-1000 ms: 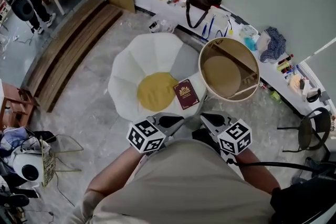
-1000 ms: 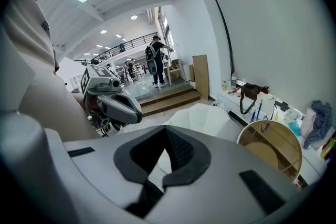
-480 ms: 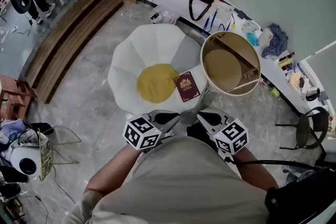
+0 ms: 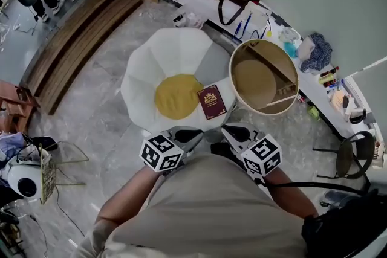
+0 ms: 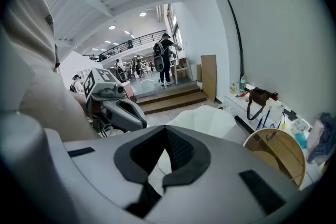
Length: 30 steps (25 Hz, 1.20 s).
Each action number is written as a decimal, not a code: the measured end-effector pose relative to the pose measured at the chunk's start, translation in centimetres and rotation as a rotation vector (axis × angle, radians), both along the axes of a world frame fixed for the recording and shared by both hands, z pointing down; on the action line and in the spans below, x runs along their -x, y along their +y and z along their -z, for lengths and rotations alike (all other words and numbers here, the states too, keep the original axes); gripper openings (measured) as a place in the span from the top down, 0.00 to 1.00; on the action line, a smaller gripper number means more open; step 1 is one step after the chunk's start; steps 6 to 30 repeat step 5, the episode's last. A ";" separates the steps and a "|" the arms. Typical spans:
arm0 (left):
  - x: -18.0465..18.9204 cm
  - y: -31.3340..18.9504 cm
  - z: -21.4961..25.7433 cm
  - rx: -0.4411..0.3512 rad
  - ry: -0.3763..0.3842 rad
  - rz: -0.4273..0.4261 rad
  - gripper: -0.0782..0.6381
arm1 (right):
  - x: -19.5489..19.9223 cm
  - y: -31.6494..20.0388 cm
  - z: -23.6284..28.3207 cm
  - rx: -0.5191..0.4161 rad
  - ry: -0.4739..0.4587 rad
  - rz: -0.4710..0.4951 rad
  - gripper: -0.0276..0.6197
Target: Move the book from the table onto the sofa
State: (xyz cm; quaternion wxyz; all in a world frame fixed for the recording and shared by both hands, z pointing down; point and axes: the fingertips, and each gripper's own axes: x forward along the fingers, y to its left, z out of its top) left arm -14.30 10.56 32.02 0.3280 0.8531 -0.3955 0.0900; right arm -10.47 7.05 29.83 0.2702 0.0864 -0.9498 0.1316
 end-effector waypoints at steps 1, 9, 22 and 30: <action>-0.2 -0.4 0.0 0.001 0.000 -0.002 0.88 | -0.1 -0.3 -0.1 0.002 0.000 0.000 0.94; -0.6 -2.0 0.1 -0.014 0.013 -0.019 0.88 | -0.4 -1.7 -0.5 0.006 0.003 -0.003 0.94; -0.6 -2.0 0.1 -0.014 0.013 -0.019 0.88 | -0.4 -1.7 -0.5 0.006 0.003 -0.003 0.94; -0.6 -2.0 0.1 -0.014 0.013 -0.019 0.88 | -0.4 -1.7 -0.5 0.006 0.003 -0.003 0.94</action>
